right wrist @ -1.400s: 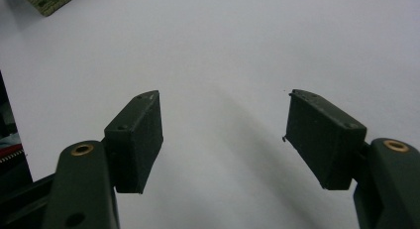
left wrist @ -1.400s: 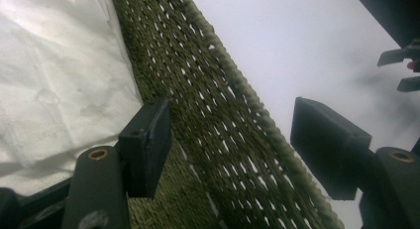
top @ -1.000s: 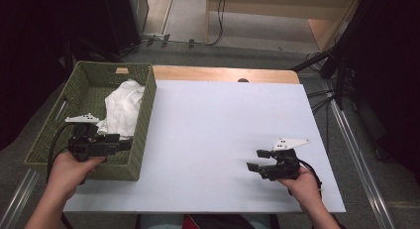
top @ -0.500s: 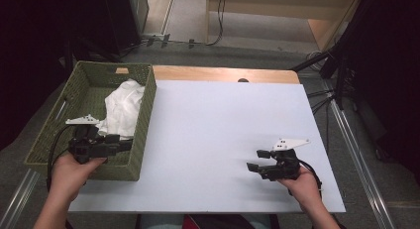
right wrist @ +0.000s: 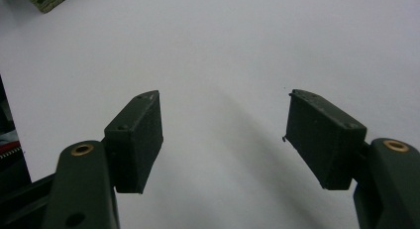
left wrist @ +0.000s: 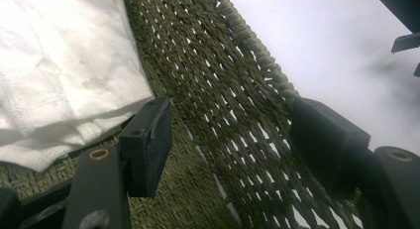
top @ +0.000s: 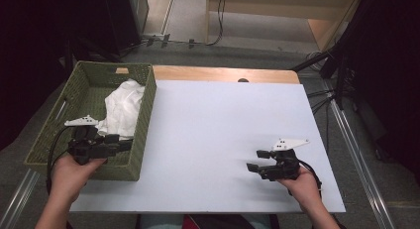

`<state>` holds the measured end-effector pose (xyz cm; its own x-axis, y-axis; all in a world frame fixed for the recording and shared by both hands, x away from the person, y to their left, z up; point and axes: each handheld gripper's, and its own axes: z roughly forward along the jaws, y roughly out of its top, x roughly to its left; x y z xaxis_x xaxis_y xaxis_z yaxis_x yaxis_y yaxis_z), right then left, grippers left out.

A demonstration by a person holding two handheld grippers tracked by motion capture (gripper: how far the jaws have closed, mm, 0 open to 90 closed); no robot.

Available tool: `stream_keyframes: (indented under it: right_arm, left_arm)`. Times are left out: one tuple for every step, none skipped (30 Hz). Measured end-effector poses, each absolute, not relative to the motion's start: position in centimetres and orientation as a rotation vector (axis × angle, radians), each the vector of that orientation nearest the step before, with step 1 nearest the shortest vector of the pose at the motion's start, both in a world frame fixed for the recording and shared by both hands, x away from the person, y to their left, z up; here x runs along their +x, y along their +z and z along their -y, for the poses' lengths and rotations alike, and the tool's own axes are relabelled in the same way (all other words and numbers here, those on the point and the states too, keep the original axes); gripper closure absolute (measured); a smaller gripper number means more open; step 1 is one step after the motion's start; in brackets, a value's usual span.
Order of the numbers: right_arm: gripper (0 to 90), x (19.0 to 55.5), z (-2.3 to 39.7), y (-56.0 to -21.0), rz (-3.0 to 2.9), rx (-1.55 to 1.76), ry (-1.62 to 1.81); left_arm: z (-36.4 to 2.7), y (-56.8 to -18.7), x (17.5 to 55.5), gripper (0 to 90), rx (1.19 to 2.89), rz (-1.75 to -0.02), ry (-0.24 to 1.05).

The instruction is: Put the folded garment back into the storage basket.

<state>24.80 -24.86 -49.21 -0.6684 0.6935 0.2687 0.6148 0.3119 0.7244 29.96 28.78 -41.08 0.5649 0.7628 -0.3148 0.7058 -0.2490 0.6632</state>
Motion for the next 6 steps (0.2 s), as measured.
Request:
stream_keyframes:
  right_arm:
    - [28.5, 24.81, 24.86, -49.21, -2.469, 1.234, 1.296]
    - [28.5, 24.83, 24.87, -49.23, -2.469, 1.232, 1.295]
    - [28.5, 24.87, 24.88, -49.25, -2.472, 1.233, 1.295]
    - [28.5, 24.92, 24.87, -49.27, -2.471, 1.240, 1.298]
    - [28.5, 25.02, 24.89, -49.29, -2.468, 1.238, 1.301]
    - [28.5, 25.11, 24.89, -49.32, -2.466, 1.242, 1.306]
  left_arm:
    - [-28.79, -41.08, 29.97, 32.9, 1.998, -1.177, 0.089]
    - [-28.79, -41.08, 29.98, 32.9, 1.996, -1.176, 0.088]
    - [-28.81, -41.09, 29.99, 32.9, 1.995, -1.177, 0.086]
    - [-28.83, -41.08, 30.01, 32.9, 1.993, -1.179, 0.082]
    - [-28.84, -41.08, 30.02, 32.9, 1.990, -1.182, 0.079]
    - [-28.83, -41.09, 30.02, 32.9, 1.988, -1.186, 0.080]
